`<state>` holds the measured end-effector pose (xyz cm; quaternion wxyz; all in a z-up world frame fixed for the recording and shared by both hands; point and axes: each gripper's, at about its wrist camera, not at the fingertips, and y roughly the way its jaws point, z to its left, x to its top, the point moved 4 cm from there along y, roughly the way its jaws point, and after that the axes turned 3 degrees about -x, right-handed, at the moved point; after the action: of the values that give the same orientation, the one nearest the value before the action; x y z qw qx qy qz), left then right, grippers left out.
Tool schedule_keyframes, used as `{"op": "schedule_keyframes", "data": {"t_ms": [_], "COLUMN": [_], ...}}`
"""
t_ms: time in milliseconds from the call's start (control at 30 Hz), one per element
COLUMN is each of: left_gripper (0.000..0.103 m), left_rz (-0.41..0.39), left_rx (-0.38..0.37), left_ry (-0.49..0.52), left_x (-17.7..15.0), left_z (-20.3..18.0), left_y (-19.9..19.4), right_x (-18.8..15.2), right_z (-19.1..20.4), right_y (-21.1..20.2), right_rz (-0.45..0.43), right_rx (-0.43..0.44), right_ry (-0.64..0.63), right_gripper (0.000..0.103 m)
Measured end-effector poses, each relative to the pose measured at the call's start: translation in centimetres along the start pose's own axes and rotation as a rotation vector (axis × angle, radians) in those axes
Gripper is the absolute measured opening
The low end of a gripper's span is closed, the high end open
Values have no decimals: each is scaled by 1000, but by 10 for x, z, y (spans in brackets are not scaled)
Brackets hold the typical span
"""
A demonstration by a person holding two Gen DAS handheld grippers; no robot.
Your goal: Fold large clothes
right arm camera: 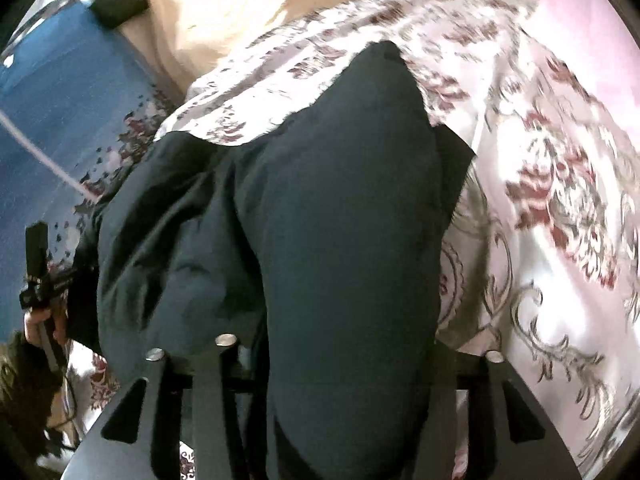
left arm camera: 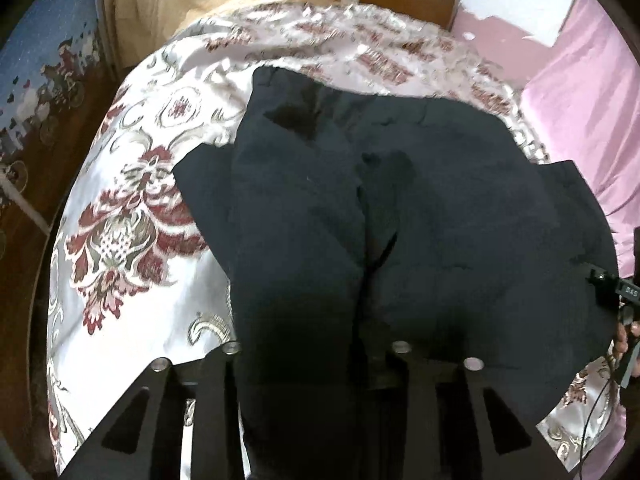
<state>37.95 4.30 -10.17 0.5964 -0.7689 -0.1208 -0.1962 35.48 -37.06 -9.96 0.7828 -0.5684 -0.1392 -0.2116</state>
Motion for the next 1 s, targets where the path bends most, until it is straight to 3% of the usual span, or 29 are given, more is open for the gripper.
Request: {"op": "schedule_keyframes", "data": {"t_ms": [67,133,200,267,400,533,833,1000], "left_gripper": [51,73,81,89,102,103,103,103], "left_rz": [9,8,-3,-36,-101,-172,-354,-433], "left_rx": [15,54,84,110,114,110,152,173], "left_ry": [-11,-13,-14,-29,-68,-65,13,38], "left_x": [-2,-4,-7,-10,-16,-25,-52,-69], "left_z": [2,3,3,3,0,-14,-57,-73], "left_y": [2,1,-1,-8,-25,-47,-95,-122], "right_x": [-3,-6,-9,-11,-13,-17,-44,-62], "right_z": [-7,-12,-15,-15,-10,2,31,55], "right_y": [4,6,6,2,-14,-39,-94,-122], "right_rz": [6,-1,-13,-34,-110,-210,-422,-495], "right_rx": [-17,-32,-50,-69,-118,-163,-265,-265], "right_ry": [41,64,80,88,73,35,-66,-109], "right_gripper": [55,61,68,83,92,101,101,101]}}
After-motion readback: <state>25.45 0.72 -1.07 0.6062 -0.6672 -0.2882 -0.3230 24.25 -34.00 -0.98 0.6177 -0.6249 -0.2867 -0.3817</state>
